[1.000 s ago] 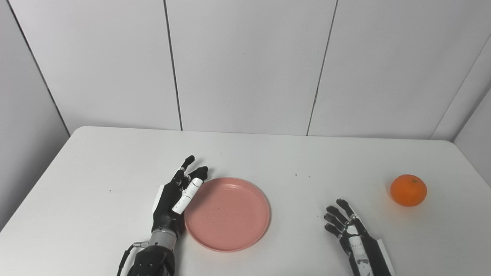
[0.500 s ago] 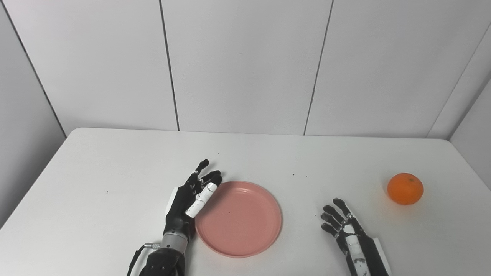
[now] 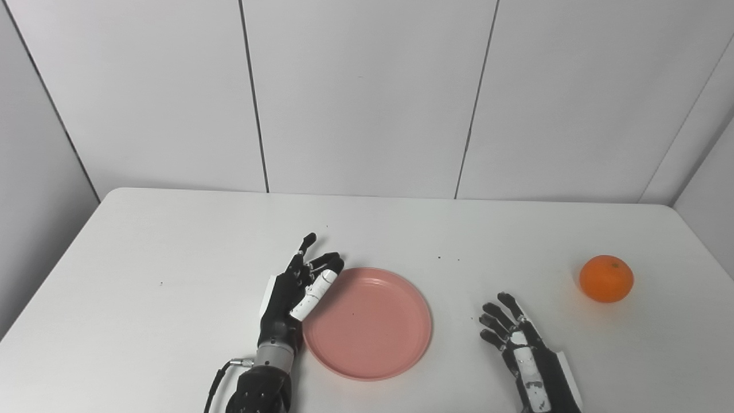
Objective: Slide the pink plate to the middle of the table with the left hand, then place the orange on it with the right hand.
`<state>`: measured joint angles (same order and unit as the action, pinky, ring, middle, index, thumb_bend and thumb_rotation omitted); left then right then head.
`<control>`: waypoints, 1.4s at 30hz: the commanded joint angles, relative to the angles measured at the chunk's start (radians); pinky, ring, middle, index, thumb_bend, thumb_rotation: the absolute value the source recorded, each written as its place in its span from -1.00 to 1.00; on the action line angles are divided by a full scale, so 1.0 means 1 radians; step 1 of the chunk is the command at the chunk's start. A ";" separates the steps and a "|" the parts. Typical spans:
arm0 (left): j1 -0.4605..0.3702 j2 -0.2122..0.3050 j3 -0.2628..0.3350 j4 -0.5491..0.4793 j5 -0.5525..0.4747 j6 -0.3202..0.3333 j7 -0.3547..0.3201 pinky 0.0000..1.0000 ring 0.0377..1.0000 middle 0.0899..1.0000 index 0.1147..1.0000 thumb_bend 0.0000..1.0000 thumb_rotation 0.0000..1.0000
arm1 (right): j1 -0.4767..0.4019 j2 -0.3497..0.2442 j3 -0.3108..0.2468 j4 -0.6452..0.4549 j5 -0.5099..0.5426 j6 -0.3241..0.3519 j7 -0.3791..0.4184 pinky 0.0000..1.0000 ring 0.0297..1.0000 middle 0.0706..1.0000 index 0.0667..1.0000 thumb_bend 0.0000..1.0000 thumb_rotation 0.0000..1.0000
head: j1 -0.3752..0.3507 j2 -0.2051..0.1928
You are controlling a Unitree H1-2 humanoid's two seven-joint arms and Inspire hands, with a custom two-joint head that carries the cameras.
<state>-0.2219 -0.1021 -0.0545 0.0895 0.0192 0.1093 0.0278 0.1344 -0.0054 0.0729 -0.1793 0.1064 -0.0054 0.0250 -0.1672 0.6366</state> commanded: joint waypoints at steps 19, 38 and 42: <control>-0.065 0.033 0.005 -0.006 -0.038 0.011 -0.058 0.46 0.53 0.51 0.83 1.00 0.27 | -0.012 0.087 0.090 0.018 -0.048 0.080 -0.022 0.67 0.66 0.66 0.77 0.83 0.72 | -0.182 0.018; -0.059 0.041 0.002 0.004 -0.041 0.001 -0.067 0.47 0.54 0.49 0.85 1.00 0.29 | -0.017 0.093 0.096 0.037 -0.061 0.061 -0.026 0.67 0.66 0.66 0.78 0.81 0.75 | -0.196 0.009; -0.056 0.037 0.002 0.005 -0.039 0.000 -0.063 0.47 0.54 0.48 0.85 1.00 0.30 | -0.012 0.086 0.091 0.032 -0.055 0.062 -0.024 0.66 0.65 0.66 0.77 0.82 0.74 | -0.192 0.008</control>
<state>-0.2556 -0.0571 -0.0472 0.1069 -0.0233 0.1388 -0.0351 0.1113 0.0613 0.1271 -0.1671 0.0336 0.0151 -0.0456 -0.3605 0.6458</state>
